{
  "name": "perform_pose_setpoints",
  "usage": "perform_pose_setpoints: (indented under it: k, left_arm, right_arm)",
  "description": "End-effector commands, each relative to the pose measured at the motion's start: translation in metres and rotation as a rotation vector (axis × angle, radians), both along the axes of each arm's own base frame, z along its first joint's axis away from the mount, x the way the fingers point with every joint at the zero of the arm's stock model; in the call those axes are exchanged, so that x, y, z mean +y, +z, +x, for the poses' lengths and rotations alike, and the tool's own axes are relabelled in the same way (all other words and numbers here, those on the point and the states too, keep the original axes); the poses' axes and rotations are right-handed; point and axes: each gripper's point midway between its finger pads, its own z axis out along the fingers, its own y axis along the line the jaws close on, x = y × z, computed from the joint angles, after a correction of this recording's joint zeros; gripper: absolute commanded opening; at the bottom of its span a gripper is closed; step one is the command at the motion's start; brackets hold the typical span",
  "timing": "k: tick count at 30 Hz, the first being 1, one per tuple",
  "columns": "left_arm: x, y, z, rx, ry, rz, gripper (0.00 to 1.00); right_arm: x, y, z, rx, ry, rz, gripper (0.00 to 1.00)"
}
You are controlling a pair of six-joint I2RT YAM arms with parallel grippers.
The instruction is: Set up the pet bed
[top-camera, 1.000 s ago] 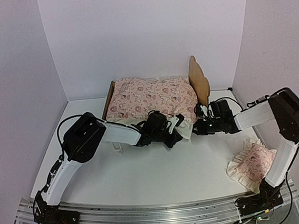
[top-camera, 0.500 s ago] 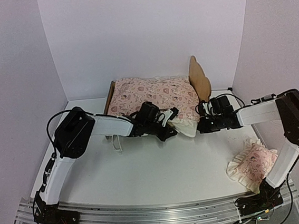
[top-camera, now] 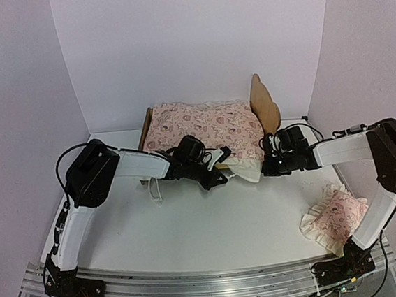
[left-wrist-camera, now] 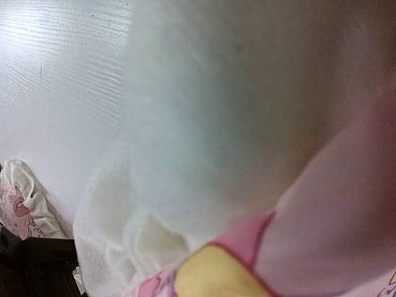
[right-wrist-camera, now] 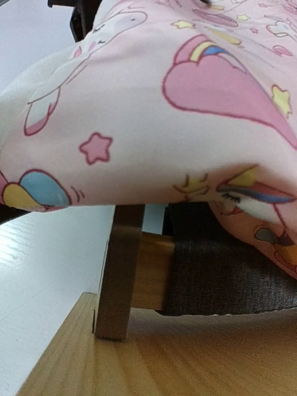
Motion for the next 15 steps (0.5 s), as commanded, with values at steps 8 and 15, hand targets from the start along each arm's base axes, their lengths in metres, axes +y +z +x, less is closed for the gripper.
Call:
perform_pose_setpoints:
  k: [8,15]
  left_arm:
    - [0.029,0.019,0.017,-0.074,-0.009,0.037,0.00]
    - [0.025,0.011,0.001,-0.058,-0.074,0.034,0.00]
  right_arm:
    - [-0.021,0.053,0.017,-0.065,-0.293,0.179,0.00]
    - [-0.012,0.067,0.028,-0.088,-0.265,0.204,0.00]
